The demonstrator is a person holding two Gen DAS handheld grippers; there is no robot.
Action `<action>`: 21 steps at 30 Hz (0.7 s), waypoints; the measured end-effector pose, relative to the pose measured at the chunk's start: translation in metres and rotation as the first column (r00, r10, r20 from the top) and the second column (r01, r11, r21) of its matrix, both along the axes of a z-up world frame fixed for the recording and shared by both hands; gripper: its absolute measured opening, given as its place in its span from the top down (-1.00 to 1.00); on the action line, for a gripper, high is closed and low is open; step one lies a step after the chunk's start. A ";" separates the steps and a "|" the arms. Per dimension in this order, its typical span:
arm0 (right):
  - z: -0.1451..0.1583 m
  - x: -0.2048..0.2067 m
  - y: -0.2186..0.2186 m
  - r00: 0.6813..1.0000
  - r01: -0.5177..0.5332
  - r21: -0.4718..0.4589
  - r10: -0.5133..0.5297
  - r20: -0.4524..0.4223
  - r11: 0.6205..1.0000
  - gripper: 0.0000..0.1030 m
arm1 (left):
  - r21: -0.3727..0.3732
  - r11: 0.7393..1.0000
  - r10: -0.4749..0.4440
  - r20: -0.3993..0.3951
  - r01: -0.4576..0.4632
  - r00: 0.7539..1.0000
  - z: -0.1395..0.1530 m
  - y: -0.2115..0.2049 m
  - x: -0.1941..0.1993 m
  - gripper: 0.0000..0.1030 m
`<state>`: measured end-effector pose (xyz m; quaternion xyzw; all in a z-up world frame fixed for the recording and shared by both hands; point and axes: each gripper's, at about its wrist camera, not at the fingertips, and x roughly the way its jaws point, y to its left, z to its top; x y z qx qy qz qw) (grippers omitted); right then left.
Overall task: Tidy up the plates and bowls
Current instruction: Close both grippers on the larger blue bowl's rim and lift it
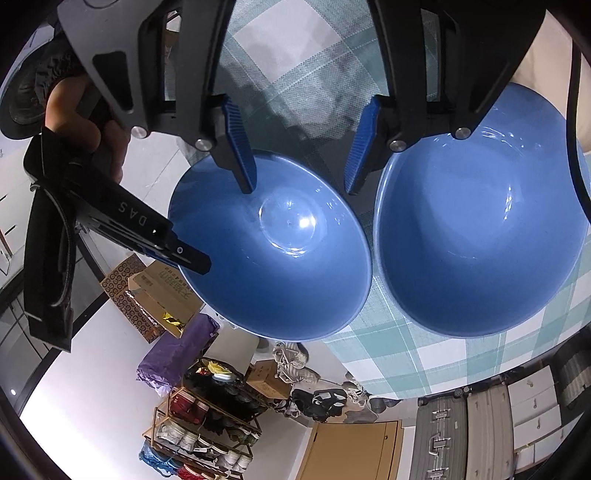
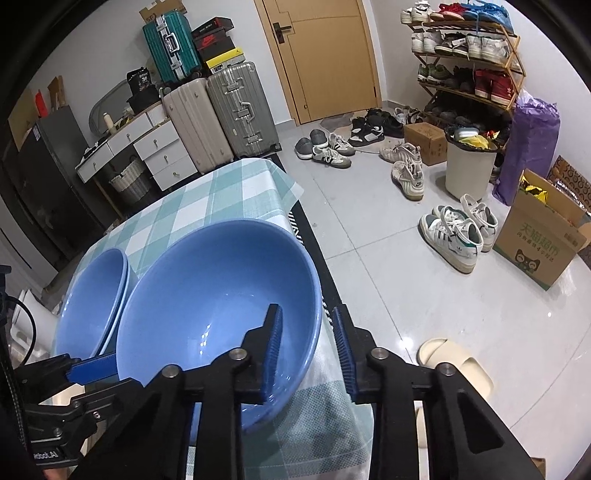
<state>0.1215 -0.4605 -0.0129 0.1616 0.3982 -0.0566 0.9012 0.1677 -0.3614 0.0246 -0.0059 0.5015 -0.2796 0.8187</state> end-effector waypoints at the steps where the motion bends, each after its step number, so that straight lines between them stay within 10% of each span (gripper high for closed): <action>1: 0.000 0.000 0.000 1.000 0.000 -0.003 0.000 0.002 1.000 0.53 | 0.004 1.000 -0.003 0.003 0.003 1.000 -0.001 0.000 0.001 0.24; 21: 0.008 -0.014 0.005 1.000 0.010 -0.040 -0.009 0.023 0.999 0.71 | 0.037 0.999 -0.021 0.069 0.019 0.997 0.012 0.002 -0.011 0.39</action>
